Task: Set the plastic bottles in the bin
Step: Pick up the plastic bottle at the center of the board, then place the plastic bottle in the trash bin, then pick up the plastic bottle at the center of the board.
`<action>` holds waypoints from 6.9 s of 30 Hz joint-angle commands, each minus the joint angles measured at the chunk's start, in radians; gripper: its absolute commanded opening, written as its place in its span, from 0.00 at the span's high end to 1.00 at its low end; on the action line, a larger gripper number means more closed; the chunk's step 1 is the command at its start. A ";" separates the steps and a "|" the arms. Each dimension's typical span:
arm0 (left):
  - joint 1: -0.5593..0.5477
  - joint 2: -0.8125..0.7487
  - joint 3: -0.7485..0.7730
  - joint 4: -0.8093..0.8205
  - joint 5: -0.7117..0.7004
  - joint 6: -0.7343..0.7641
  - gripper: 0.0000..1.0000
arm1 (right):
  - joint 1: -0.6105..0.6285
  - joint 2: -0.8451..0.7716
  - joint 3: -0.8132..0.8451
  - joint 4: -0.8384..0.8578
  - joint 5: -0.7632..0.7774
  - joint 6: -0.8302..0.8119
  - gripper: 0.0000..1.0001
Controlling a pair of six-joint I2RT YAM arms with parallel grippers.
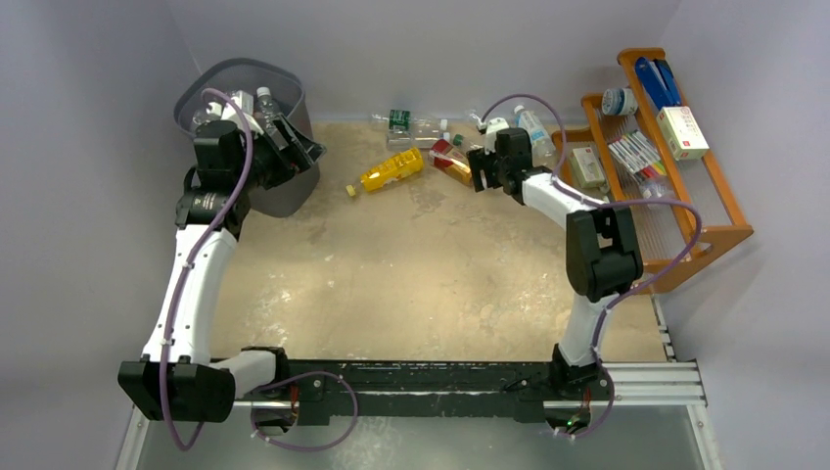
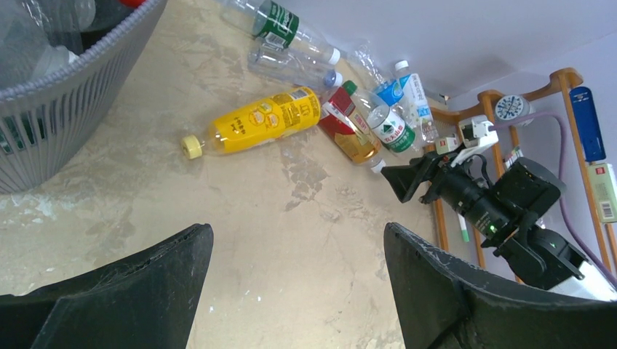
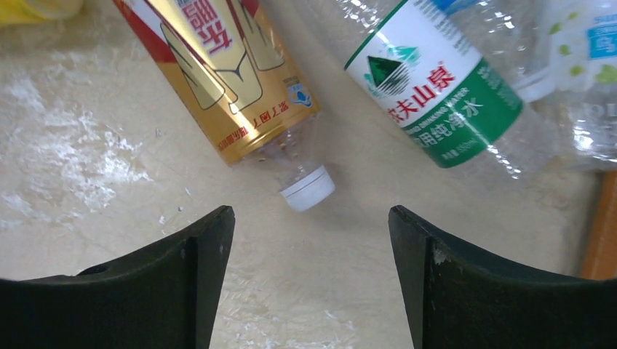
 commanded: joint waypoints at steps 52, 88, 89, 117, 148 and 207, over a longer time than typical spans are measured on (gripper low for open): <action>-0.265 -0.067 -0.100 0.106 -0.077 -0.127 0.13 | 0.016 -0.476 -0.257 -0.016 -0.284 0.232 0.67; -0.435 -0.150 -0.294 0.506 -0.387 -0.442 0.11 | 0.459 -0.598 -0.116 0.002 -0.252 0.516 0.65; -0.435 -0.148 -0.292 0.506 -0.387 -0.442 0.11 | 0.466 -0.596 -0.116 -0.003 -0.242 0.515 0.65; -0.146 0.212 0.437 0.053 -0.307 -0.113 0.55 | 0.502 -0.796 -0.212 -0.152 -0.087 0.511 0.13; 0.224 0.589 0.793 0.022 -0.422 0.008 0.19 | 0.502 -0.772 -0.418 -0.061 -0.209 0.556 0.11; -0.470 0.910 0.635 -0.127 -0.518 0.714 0.09 | 0.502 -1.098 -0.608 -0.185 -0.116 0.718 0.00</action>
